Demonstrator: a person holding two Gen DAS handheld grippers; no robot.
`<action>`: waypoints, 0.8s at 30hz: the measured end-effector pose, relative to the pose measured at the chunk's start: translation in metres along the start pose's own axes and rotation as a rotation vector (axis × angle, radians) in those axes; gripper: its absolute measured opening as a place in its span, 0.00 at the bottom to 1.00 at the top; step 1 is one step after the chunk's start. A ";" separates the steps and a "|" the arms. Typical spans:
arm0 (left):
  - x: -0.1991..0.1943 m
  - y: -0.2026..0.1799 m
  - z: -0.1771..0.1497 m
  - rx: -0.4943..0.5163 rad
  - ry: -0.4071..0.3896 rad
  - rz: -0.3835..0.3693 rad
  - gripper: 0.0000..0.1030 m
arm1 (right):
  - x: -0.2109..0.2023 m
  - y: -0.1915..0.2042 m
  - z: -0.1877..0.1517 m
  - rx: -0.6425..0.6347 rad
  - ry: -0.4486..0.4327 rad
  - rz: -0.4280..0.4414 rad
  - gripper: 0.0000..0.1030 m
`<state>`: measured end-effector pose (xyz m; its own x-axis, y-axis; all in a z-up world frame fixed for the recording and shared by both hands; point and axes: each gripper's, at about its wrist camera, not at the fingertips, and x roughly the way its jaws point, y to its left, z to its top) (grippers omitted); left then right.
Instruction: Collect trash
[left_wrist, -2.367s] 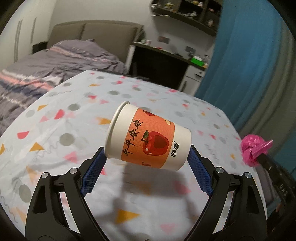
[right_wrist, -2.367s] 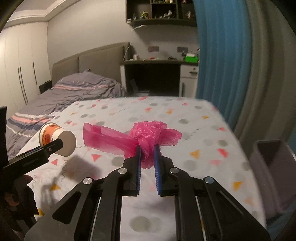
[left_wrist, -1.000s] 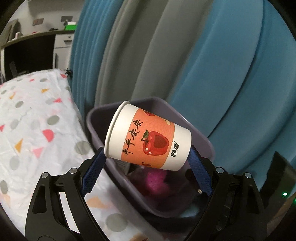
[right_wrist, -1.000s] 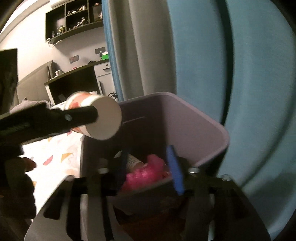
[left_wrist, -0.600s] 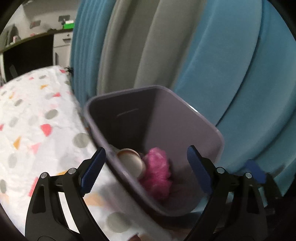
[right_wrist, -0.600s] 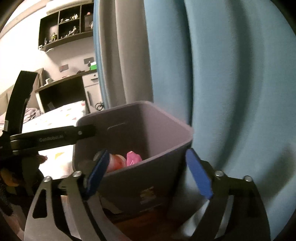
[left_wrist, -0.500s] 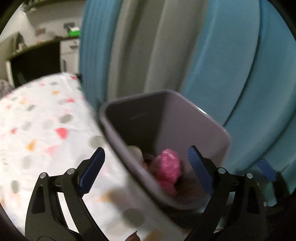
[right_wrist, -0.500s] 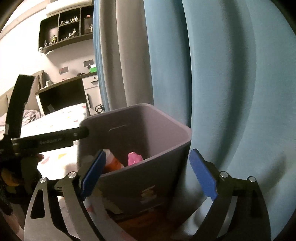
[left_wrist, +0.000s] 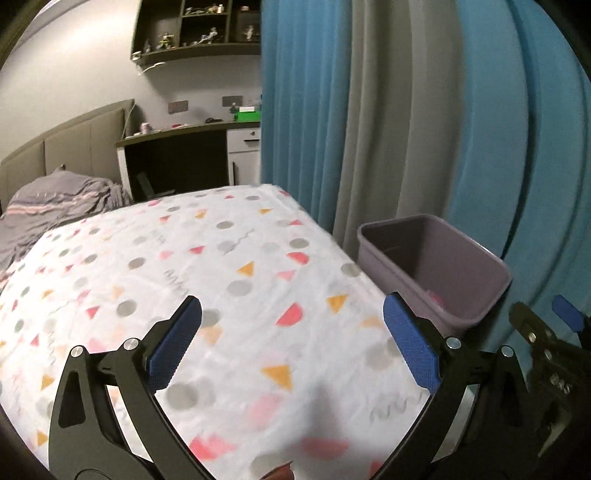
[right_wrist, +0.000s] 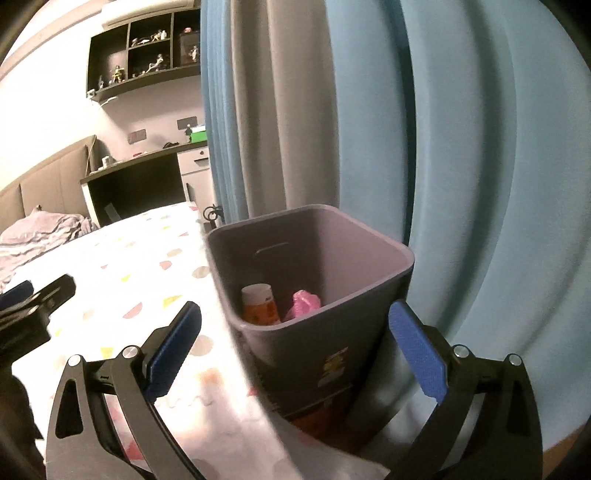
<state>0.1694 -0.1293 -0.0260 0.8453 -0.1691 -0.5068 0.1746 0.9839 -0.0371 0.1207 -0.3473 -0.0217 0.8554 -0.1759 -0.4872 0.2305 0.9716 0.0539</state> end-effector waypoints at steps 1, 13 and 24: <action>-0.007 0.006 -0.004 -0.002 0.004 -0.003 0.94 | -0.005 0.006 -0.001 -0.002 -0.004 -0.003 0.95; -0.069 0.054 -0.037 -0.009 -0.026 0.091 0.94 | -0.055 0.065 -0.014 -0.090 -0.058 0.009 0.95; -0.111 0.081 -0.046 -0.050 -0.075 0.102 0.94 | -0.098 0.097 -0.023 -0.115 -0.096 0.021 0.95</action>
<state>0.0667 -0.0282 -0.0123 0.8931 -0.0697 -0.4443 0.0616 0.9976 -0.0326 0.0489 -0.2319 0.0113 0.9011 -0.1645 -0.4013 0.1622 0.9859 -0.0399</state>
